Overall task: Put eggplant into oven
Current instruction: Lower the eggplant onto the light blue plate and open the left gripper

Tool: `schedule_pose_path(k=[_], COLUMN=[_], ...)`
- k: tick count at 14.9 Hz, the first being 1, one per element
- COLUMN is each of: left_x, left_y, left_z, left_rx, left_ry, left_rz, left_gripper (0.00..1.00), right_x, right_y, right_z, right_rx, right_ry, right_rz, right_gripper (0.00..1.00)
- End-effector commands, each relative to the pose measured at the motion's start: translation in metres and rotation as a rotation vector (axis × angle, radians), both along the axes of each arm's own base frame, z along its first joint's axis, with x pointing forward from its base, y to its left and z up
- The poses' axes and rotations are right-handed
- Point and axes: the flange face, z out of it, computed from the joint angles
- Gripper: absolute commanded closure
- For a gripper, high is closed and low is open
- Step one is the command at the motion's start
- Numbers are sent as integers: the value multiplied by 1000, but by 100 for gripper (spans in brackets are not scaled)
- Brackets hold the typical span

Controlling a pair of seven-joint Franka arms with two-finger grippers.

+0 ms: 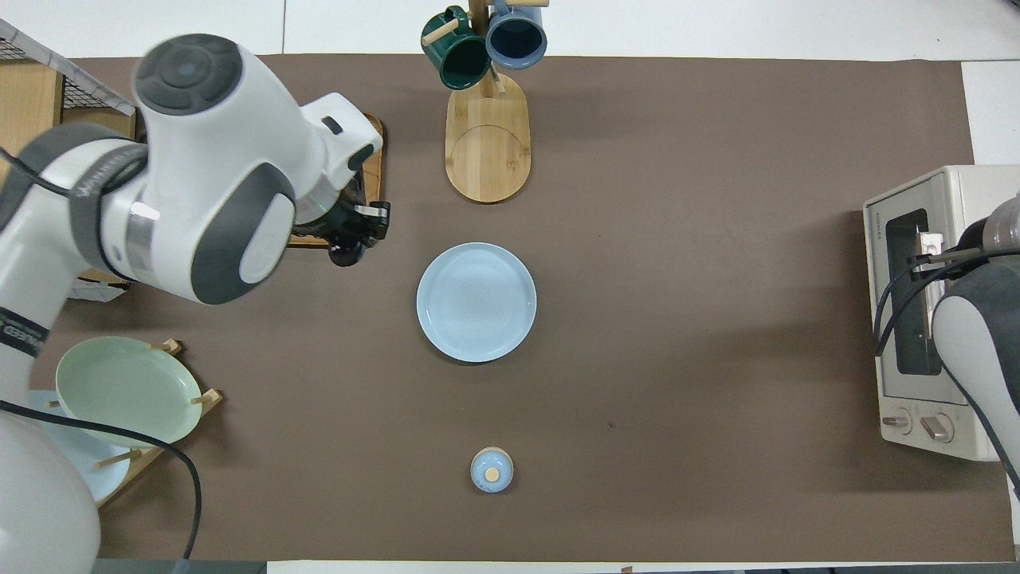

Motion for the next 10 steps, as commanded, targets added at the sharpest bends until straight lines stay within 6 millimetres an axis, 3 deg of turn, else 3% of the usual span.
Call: schedule_pose_path(k=[1,3,5,7,10], left_x=[-44,-76,-96,-107,-115], left_y=[-29,-45,-68,-91,-102], left_z=[-26,-50,-73,-98,-129], left_rx=[-39,-55,-62,-72,-75], left_ry=[-34,-77,-81,-85,-82], left_rz=[39,26,-2,9,-9], left_gripper=[100,100,100,100,100], right_x=[-6,-8,-10,-10,-8], right_y=[-4,-7,-12,-11,-10], right_z=[-1,-10,-13,-15,-16], right_rx=[-55,-54,-53,-53,-51], right_ry=[8,17,19,16,2], right_rz=[32,28,14,16,19], right_gripper=[100,100,100,100,100])
